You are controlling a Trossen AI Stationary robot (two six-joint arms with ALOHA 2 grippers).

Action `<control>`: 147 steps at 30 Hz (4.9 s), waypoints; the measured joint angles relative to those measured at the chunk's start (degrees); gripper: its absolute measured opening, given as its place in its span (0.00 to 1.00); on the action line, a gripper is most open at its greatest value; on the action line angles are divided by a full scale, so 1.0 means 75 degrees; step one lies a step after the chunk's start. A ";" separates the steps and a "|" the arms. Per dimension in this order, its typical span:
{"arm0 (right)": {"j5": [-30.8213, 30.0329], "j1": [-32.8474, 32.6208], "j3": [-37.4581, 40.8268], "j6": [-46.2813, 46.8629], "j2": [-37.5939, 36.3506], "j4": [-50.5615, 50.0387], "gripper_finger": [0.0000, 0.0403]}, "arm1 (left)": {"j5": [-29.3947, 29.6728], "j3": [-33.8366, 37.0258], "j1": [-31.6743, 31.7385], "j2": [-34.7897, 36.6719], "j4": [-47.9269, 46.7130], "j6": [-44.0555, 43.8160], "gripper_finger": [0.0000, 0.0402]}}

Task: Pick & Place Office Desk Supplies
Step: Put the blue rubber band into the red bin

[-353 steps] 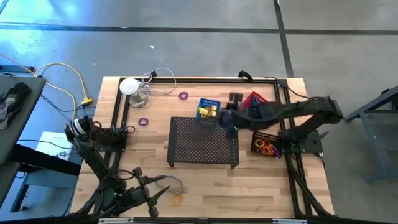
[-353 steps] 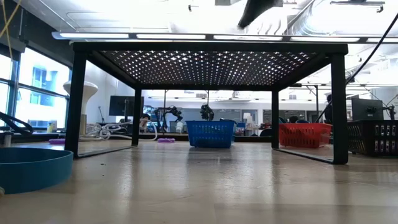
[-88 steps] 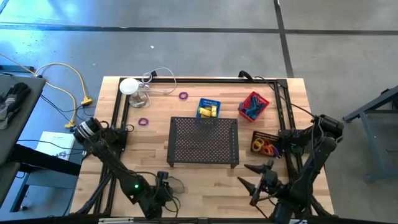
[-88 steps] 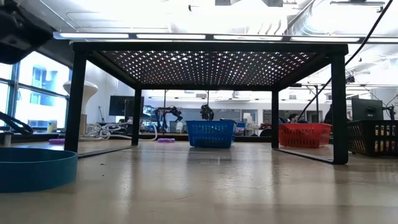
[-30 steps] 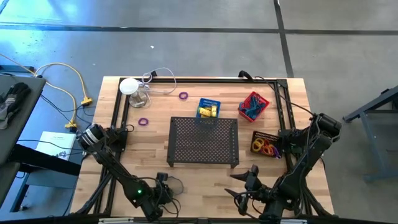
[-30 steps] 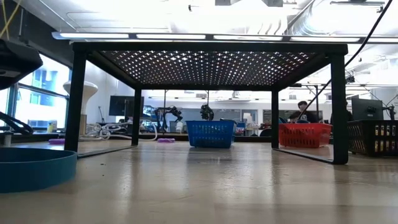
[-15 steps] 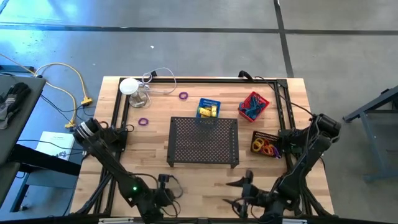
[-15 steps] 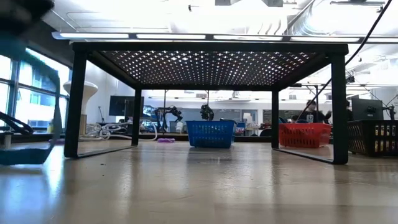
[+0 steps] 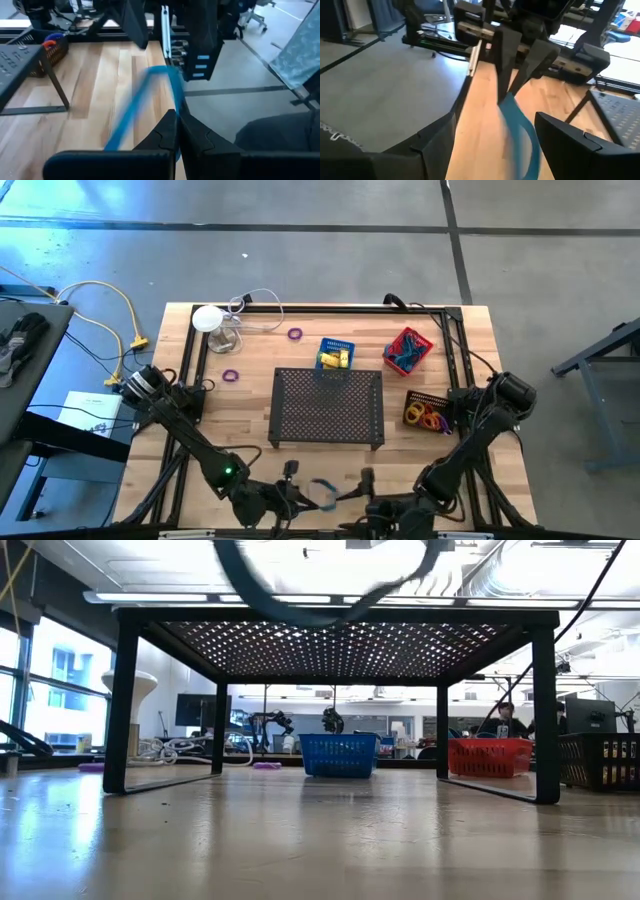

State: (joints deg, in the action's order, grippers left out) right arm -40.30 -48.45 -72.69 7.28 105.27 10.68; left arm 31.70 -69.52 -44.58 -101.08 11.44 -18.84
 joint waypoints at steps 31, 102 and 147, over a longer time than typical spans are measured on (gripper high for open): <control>0.1255 0.0977 0.0000 -0.0207 0.0000 -0.0554 0.12 | -0.0461 0.0003 0.0382 0.0007 0.0060 0.1018 0.00; -0.2574 0.7007 0.3035 0.5796 -0.5750 -0.9924 0.01 | -0.0136 -0.0003 0.0346 0.0055 -0.2491 0.1540 0.30; 0.3325 1.2638 0.4591 0.3807 -0.4078 -0.5734 0.01 | -0.1090 -0.0003 0.0845 0.0050 -0.2754 0.1503 0.30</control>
State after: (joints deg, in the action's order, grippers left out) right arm -15.37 46.33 -38.25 35.83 74.69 -32.32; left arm 23.53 -69.54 -38.24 -100.71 -9.21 -7.57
